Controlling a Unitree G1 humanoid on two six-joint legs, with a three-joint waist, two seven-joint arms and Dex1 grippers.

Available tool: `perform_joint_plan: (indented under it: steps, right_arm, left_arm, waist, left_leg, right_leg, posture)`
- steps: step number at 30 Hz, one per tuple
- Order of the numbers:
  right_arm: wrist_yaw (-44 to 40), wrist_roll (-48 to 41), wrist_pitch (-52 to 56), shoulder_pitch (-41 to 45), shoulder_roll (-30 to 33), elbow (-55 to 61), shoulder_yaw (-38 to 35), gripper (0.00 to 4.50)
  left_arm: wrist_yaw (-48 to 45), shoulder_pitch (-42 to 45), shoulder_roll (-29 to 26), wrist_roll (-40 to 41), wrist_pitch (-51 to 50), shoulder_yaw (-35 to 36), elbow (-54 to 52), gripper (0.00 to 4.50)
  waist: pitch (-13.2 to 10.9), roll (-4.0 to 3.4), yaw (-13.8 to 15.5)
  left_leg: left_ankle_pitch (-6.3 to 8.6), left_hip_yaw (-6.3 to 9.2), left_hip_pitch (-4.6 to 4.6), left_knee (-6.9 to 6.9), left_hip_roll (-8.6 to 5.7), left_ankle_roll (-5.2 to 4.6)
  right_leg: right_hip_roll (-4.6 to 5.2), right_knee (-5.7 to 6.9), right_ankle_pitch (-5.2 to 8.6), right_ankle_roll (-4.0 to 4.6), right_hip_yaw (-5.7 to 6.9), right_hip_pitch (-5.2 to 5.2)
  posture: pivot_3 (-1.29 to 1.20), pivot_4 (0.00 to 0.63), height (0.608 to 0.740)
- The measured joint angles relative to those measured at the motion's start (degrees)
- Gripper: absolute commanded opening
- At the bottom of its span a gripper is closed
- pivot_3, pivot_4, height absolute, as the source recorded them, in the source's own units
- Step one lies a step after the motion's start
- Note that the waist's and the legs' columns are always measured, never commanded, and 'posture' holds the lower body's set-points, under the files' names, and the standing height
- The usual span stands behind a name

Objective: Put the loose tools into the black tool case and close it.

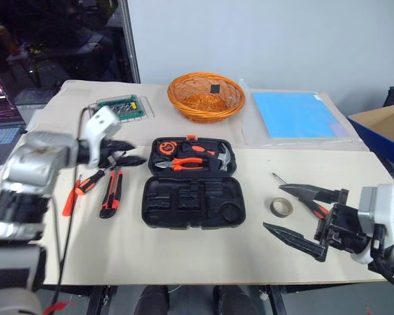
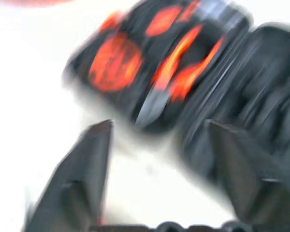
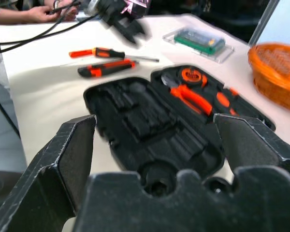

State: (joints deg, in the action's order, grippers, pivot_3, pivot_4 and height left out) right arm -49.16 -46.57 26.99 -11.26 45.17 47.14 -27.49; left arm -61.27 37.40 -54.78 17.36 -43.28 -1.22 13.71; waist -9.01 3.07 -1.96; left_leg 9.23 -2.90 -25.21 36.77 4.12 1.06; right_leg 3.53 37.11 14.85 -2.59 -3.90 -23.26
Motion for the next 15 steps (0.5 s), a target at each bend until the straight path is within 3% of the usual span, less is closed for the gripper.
perform_joint_plan:
  steps: [5, 10, 13, 15]
  right_arm:
    - [1.06, -0.49, 0.03, 3.94, 0.07, -0.53, 3.23, 4.50]
    - [2.04, -1.24, 0.33, 4.76, 0.30, -0.52, 4.25, 4.50]
    - [2.68, -1.41, 0.36, 4.54, 0.31, -0.39, 4.39, 4.50]
    - [3.03, -1.35, 0.36, 3.88, 0.22, -0.31, 4.60, 4.50]
  left_arm:
    - [0.58, -0.06, -3.29, -3.40, 1.69, 0.01, 7.33, 3.99]
    - [1.61, 0.07, -3.07, -7.13, 1.74, -2.79, 10.24, 3.99]
    - [1.54, 0.53, -2.56, -8.80, 2.09, -4.41, 11.47, 3.35]
    - [0.83, 0.54, -2.05, -9.01, 2.38, -4.67, 11.57, 2.51]
  waist:
    - [-0.01, 0.02, 1.87]
    - [-0.01, 0.03, 2.41]
    - [-0.01, 0.03, 2.43]
    - [-0.01, 0.03, 2.44]
  left_leg:
    - [0.00, -0.06, -0.02, 0.02, -0.02, 0.02]
    - [0.00, -0.06, -0.10, 0.01, -0.02, 0.02]
    - [0.00, -0.06, -0.10, 0.01, -0.02, 0.02]
    - [0.00, -0.06, -0.10, 0.01, -0.02, 0.02]
  right_leg:
    - [0.03, -0.04, 0.18, 0.47, -0.02, 0.03]
    - [0.03, -0.04, 0.15, 0.41, -0.02, -0.02]
    - [0.02, -0.03, 0.13, 0.38, -0.02, -0.02]
    - [0.02, -0.02, 0.13, 0.38, -0.02, -0.02]
  posture:
    - [0.00, 0.150, 0.740]
    - [0.00, 0.150, 0.740]
    - [0.00, 0.150, 0.740]
    - [0.00, 0.150, 0.740]
